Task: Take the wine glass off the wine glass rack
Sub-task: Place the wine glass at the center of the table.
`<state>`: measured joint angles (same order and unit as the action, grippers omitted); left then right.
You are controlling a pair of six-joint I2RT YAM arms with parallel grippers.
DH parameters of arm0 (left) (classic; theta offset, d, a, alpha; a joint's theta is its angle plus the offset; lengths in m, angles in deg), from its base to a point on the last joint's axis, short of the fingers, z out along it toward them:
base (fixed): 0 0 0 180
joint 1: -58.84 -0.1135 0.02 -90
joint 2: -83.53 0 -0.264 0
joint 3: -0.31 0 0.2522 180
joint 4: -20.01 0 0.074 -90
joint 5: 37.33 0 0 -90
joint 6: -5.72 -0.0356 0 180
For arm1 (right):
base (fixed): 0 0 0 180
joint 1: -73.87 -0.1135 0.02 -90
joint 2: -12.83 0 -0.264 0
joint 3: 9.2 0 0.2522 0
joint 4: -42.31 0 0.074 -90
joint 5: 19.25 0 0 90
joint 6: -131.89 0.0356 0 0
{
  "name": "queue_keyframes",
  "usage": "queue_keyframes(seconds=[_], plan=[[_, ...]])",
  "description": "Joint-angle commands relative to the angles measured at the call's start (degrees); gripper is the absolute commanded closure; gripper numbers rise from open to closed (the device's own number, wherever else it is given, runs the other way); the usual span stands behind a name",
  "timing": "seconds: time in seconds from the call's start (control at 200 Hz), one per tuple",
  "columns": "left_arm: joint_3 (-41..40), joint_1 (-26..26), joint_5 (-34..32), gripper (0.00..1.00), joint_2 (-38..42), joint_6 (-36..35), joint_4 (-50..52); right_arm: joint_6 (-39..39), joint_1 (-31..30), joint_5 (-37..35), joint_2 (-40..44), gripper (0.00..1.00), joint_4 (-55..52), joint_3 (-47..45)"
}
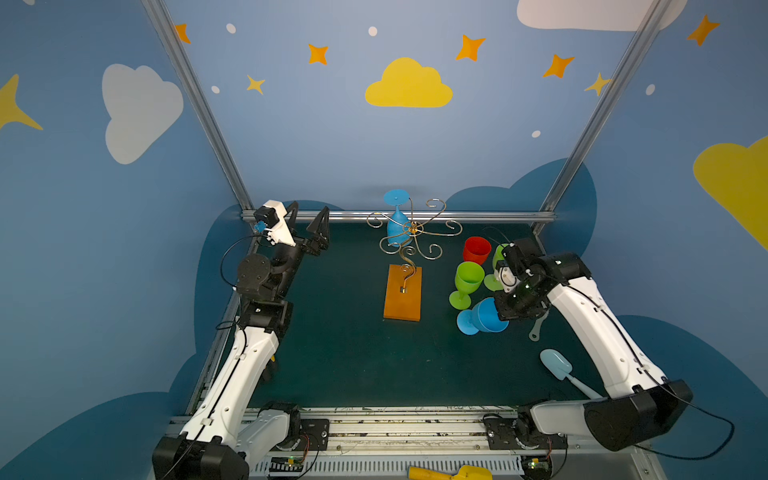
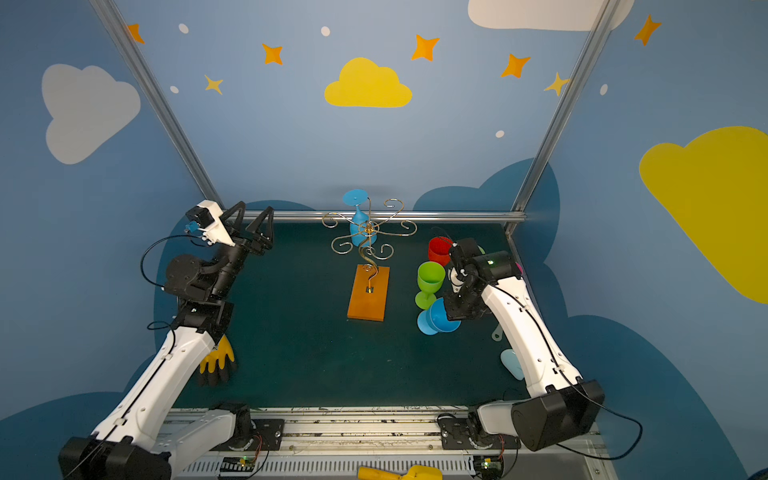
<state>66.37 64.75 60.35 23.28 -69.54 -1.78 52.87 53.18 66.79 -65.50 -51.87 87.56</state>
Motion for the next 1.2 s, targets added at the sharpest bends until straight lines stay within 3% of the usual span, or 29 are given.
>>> queue_keyframes(seconds=[0.0,0.34,0.841,1.196], plan=[[0.49,-0.26,-0.37,0.17,1.04,-0.72,0.39,2.76,-1.68,-1.85,-1.94,1.0,1.81,-1.17],[0.72,-0.34,-0.98,0.17,1.46,-1.25,1.19,10.23,-6.06,-6.43,-17.64,1.0,-3.25,6.32],[0.95,-0.57,-1.71,0.17,2.19,-2.65,2.11,9.65,-7.35,-2.93,-20.56,1.0,1.78,7.52],[2.38,-0.8,-3.5,0.17,2.06,-2.41,5.78,8.83,-6.72,-0.73,-15.57,0.69,2.42,9.28]])
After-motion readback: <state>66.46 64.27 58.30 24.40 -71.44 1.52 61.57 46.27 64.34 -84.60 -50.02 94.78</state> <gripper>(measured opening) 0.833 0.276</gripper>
